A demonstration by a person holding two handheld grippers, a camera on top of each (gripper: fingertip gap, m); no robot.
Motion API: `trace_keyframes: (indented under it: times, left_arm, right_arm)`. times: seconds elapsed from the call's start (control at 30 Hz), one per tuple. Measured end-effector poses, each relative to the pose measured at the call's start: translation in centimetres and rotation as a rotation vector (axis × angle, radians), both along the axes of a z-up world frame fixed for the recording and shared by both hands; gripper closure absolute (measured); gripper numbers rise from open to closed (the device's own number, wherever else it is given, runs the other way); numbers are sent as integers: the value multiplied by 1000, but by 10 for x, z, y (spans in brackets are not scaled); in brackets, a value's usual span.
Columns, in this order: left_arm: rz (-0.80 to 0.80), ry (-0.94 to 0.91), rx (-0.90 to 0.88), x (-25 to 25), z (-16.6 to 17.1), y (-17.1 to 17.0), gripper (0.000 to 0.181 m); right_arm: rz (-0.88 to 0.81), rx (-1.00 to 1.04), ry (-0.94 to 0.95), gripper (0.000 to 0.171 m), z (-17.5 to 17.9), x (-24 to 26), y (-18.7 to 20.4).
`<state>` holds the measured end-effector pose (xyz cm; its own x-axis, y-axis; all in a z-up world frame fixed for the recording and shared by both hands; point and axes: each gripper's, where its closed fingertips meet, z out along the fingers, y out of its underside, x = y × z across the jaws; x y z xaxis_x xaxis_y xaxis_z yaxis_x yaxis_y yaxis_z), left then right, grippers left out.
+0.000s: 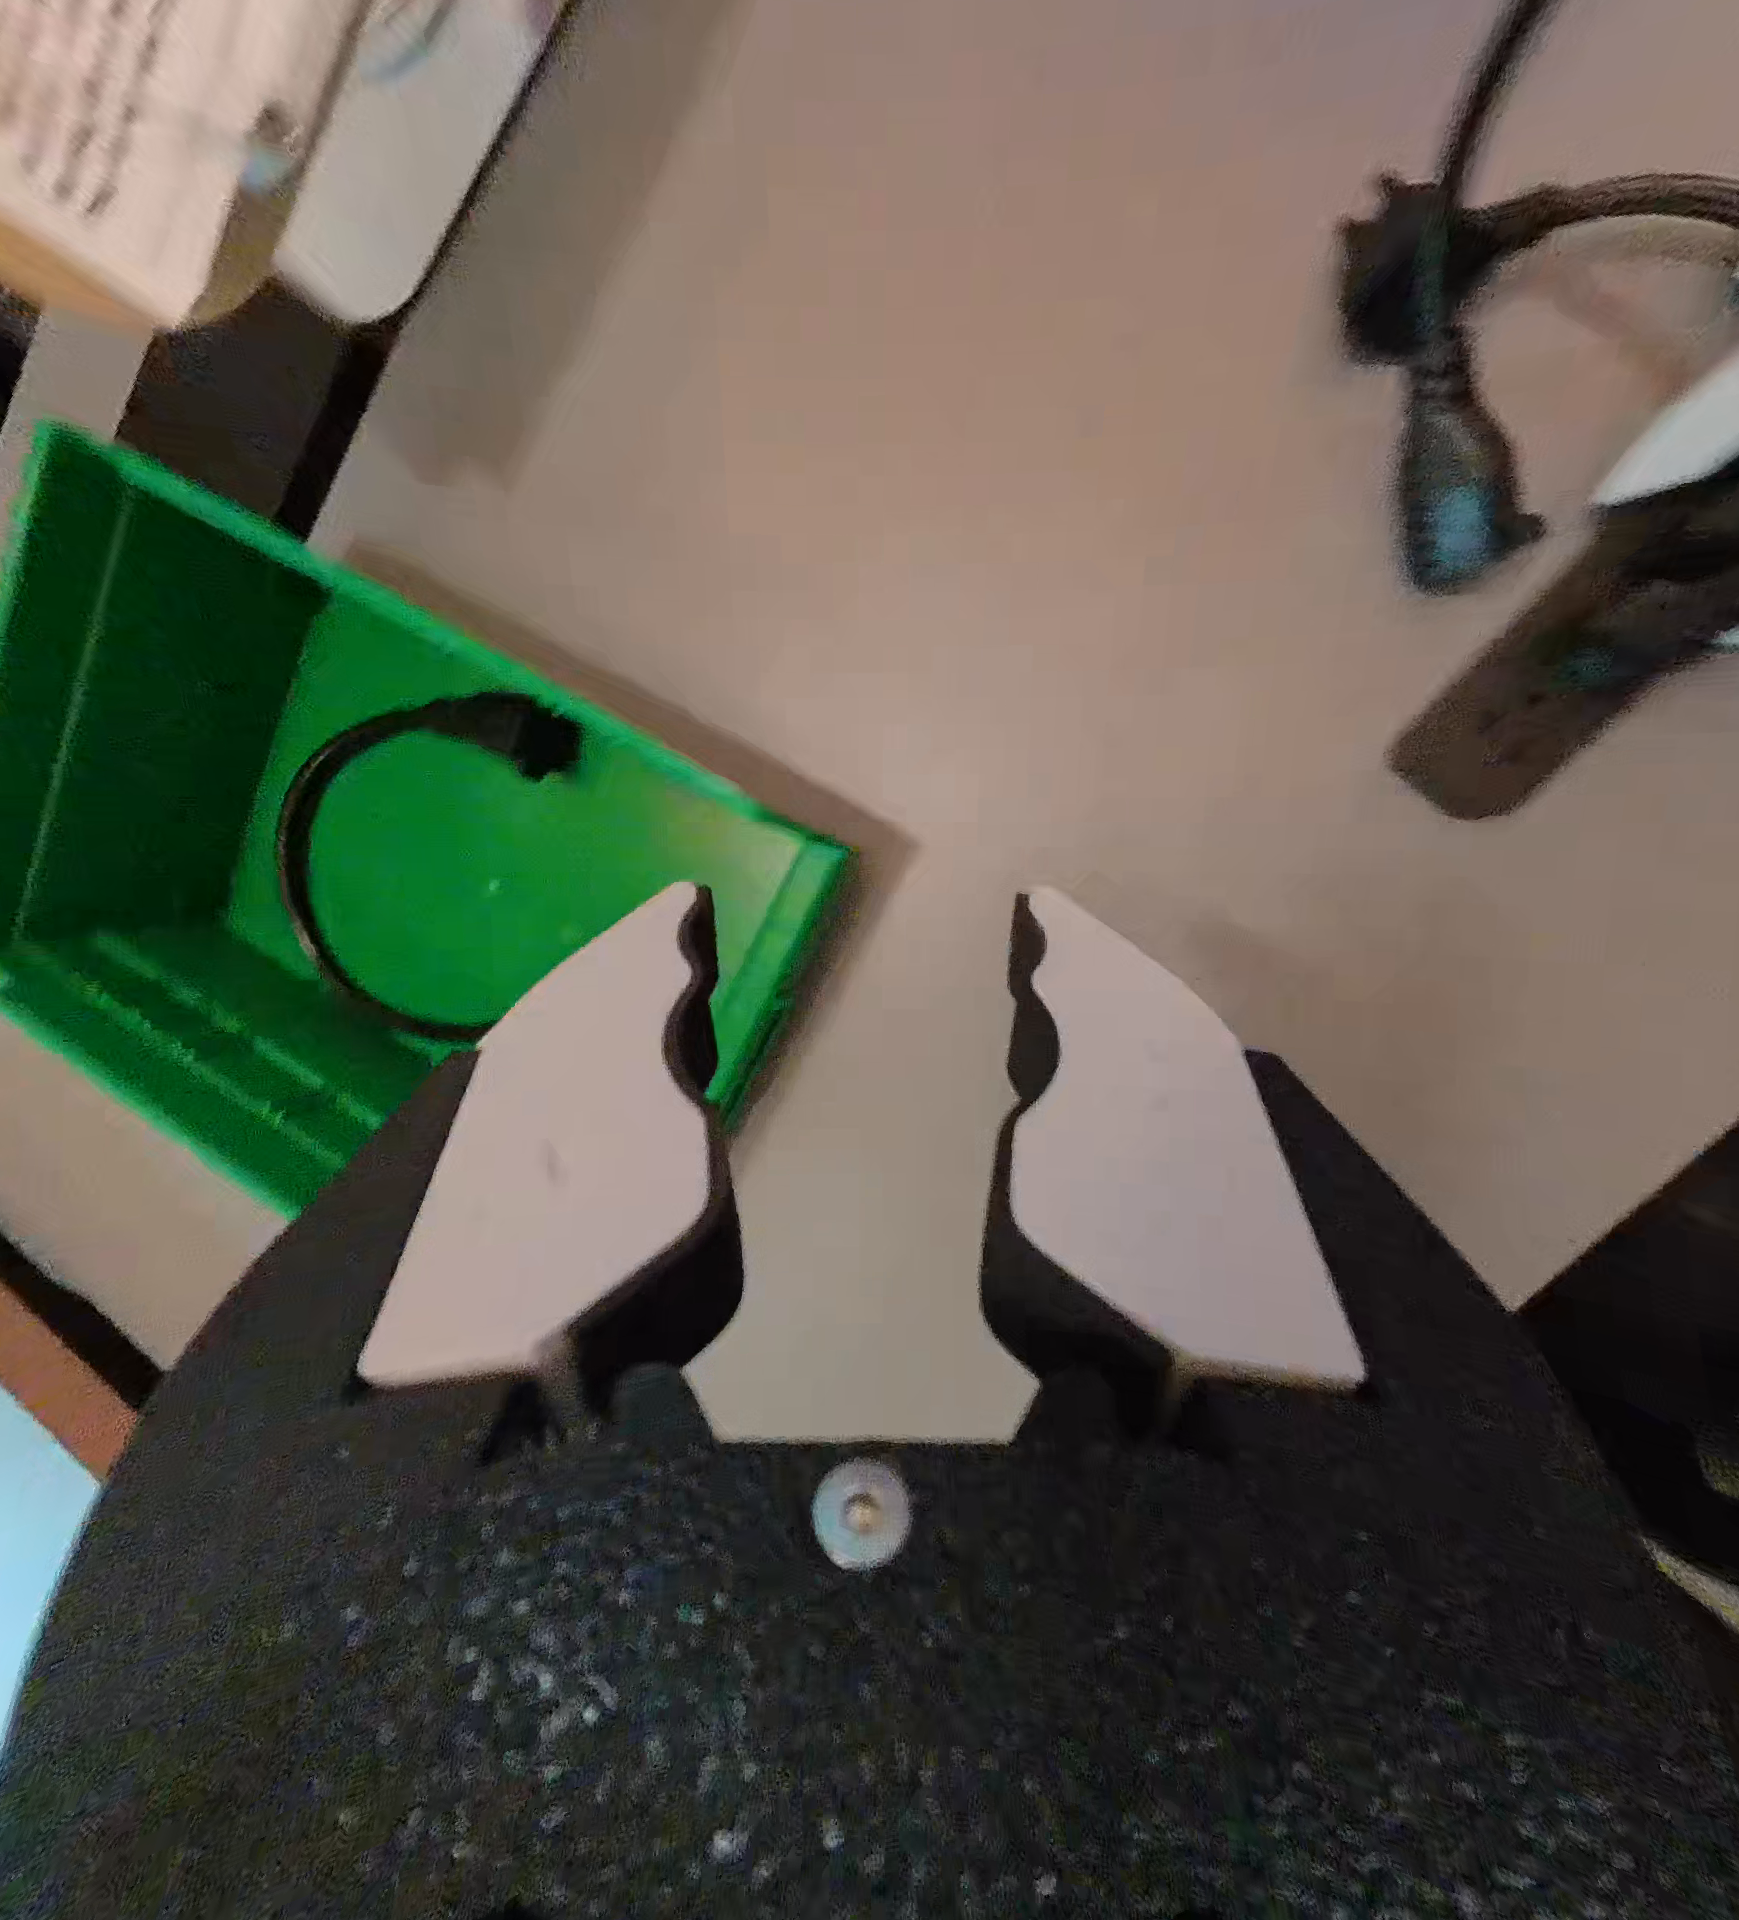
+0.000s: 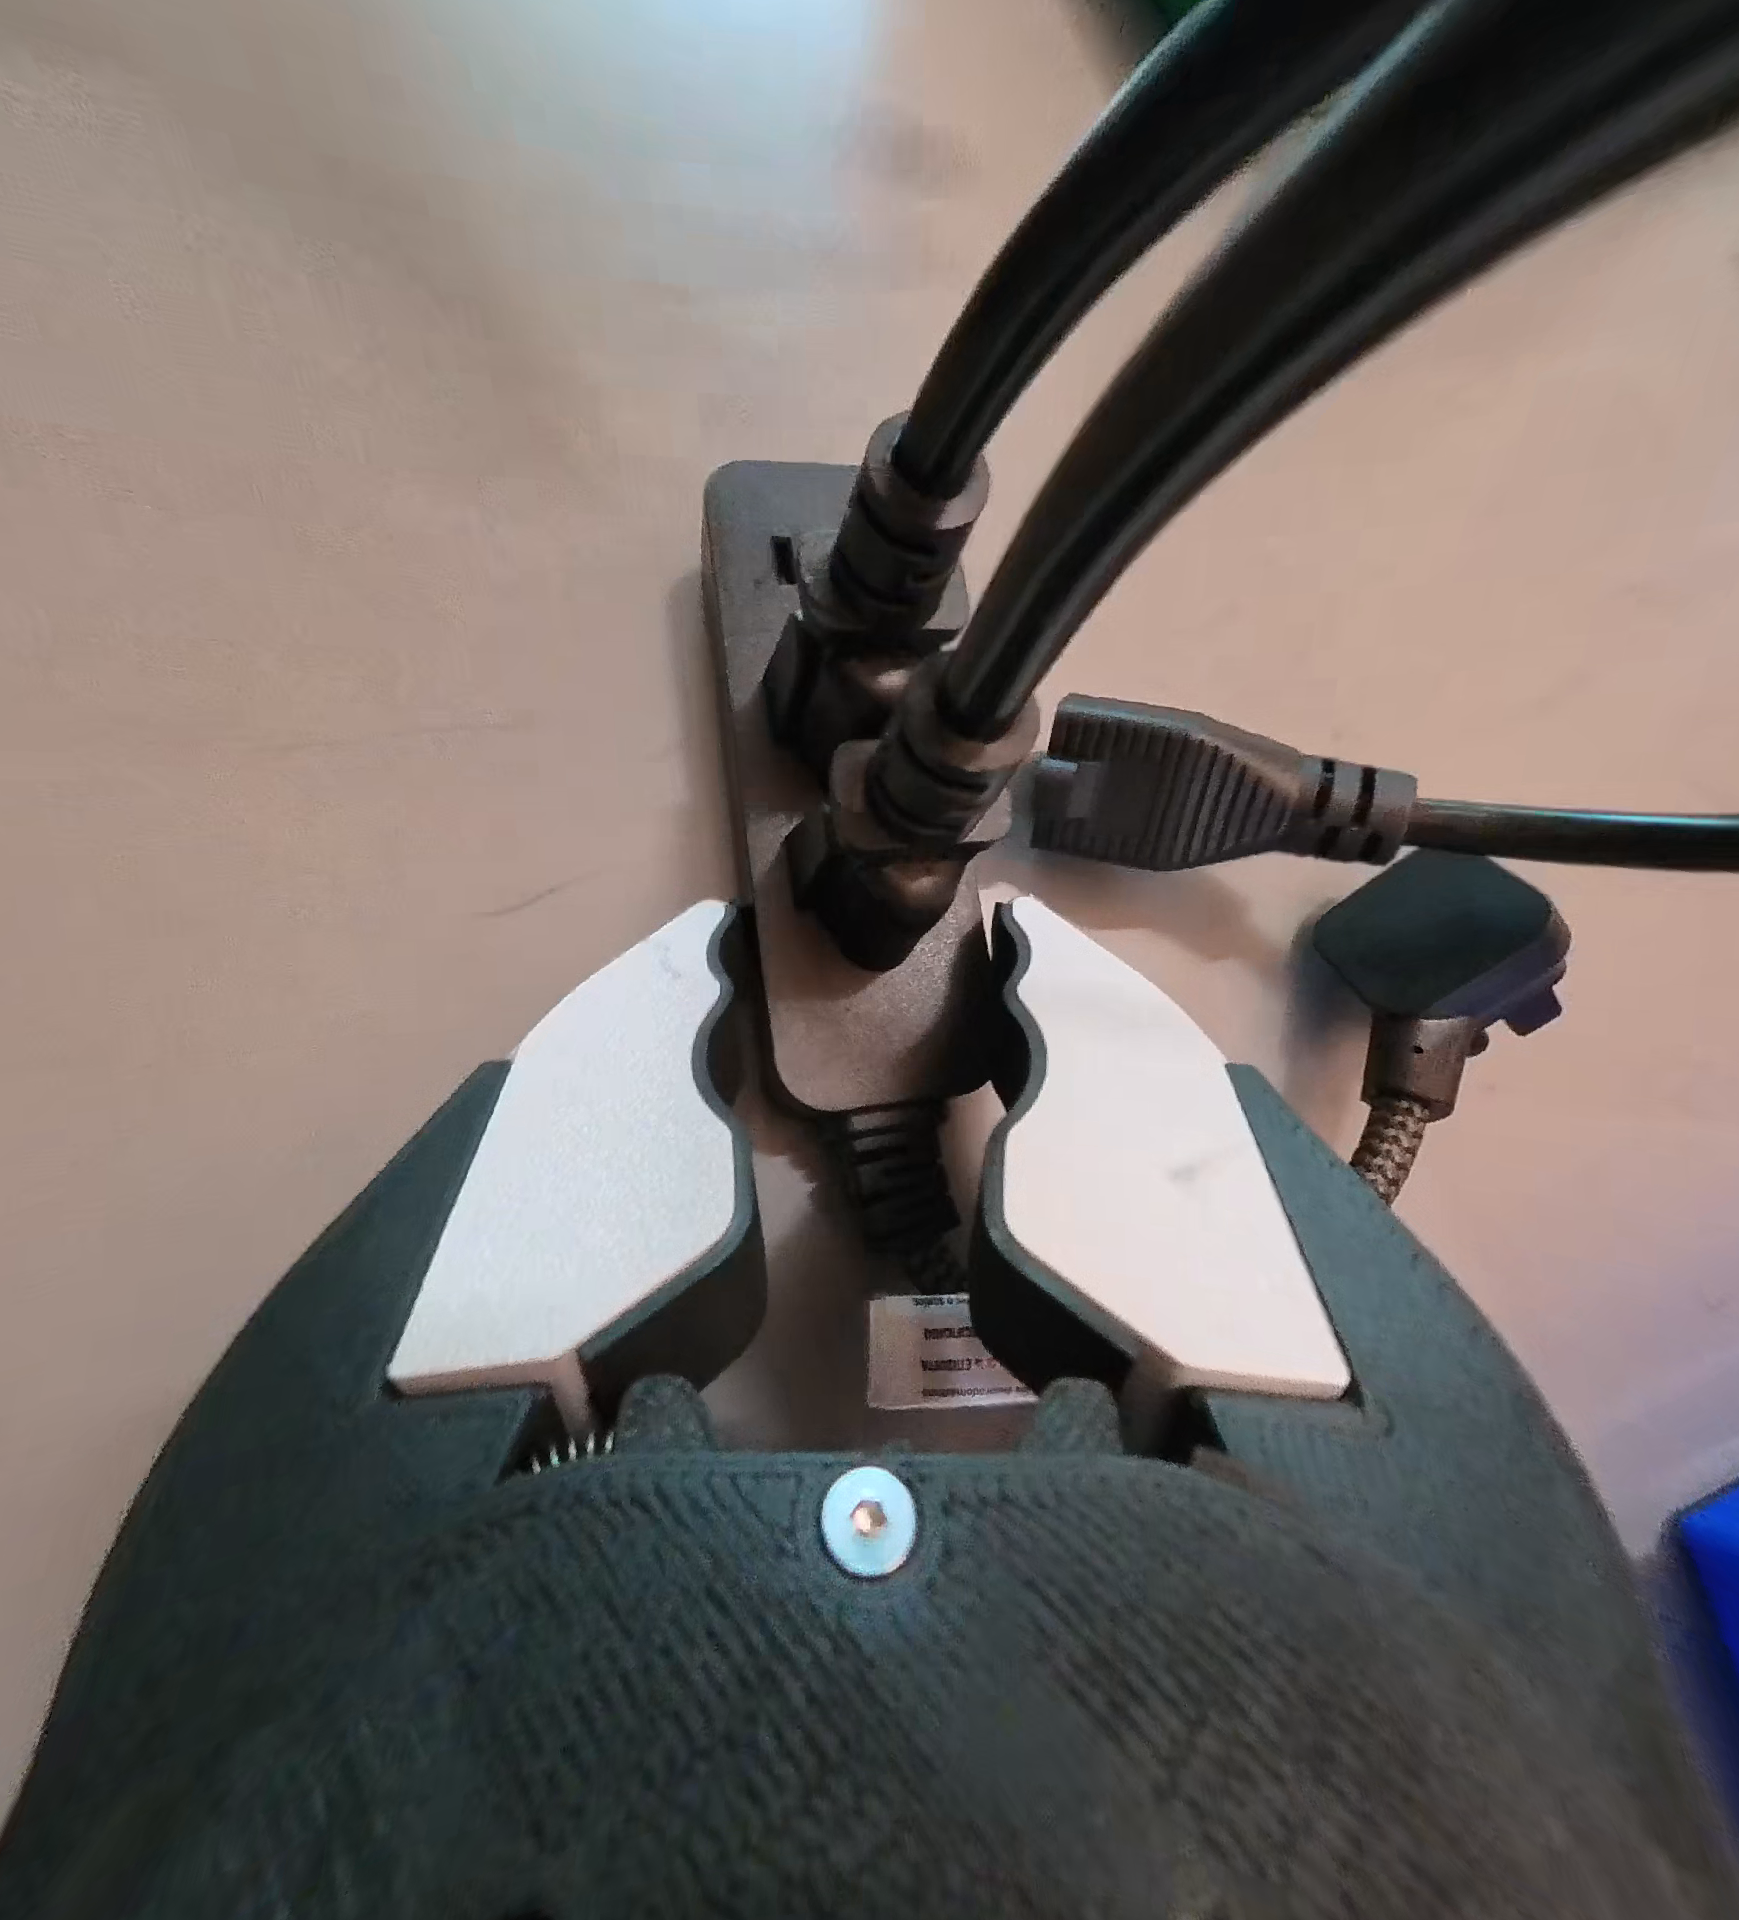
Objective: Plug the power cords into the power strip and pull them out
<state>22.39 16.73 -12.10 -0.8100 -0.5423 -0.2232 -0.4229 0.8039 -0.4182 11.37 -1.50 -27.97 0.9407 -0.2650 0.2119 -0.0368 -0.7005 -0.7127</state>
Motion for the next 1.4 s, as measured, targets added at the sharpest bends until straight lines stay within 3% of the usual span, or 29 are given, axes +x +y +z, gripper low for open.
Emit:
trace_keyframes:
  times: [0.03,0.1,0.17,0.4,0.57,0.6,0.8,0.83,0.9,0.93,1.0,1.07,1.2,1.33,1.4]
  left_arm:
    - [93,0,8,18,1,25,128]
    - [236,30,43,46,-12,69,128]
    - [323,105,24,62,-35,91,128]
    - [704,464,-103,88,-122,111,116]
    - [924,526,-130,110,-150,128,129]
    - [940,509,-84,112,-151,136,148]
    - [947,525,23,114,-153,144,152]
    - [957,511,52,115,-153,147,150]
    - [979,441,186,117,-155,162,118]
    - [977,435,213,116,-158,164,114]
    - [988,478,214,111,-165,162,119]
    - [980,499,163,112,-167,154,135]
    - [970,484,104,114,-169,156,135]
    - [941,420,34,117,-169,161,152]
    - [909,387,2,118,-168,160,152]
  right_arm:
    - [8,-10,-1,124,0,-1,-1]
    - [38,-32,4,116,-1,-6,-1]
    - [57,-50,2,112,-1,-8,-3]
    - [106,-110,131,88,6,-29,-24]
    - [182,-126,200,96,21,-54,-35]
    - [200,-132,207,98,23,-59,-36]
    - [281,-167,252,104,20,-77,-32]
    - [285,-182,268,105,17,-79,-33]
    - [288,-226,297,106,11,-83,-38]
    - [291,-249,304,107,9,-85,-40]
    - [302,-267,303,109,8,-87,-43]
    - [297,-265,304,111,9,-87,-44]
    - [270,-276,278,112,15,-83,-49]
    - [258,-271,244,113,20,-80,-51]
    - [247,-268,237,113,21,-78,-52]
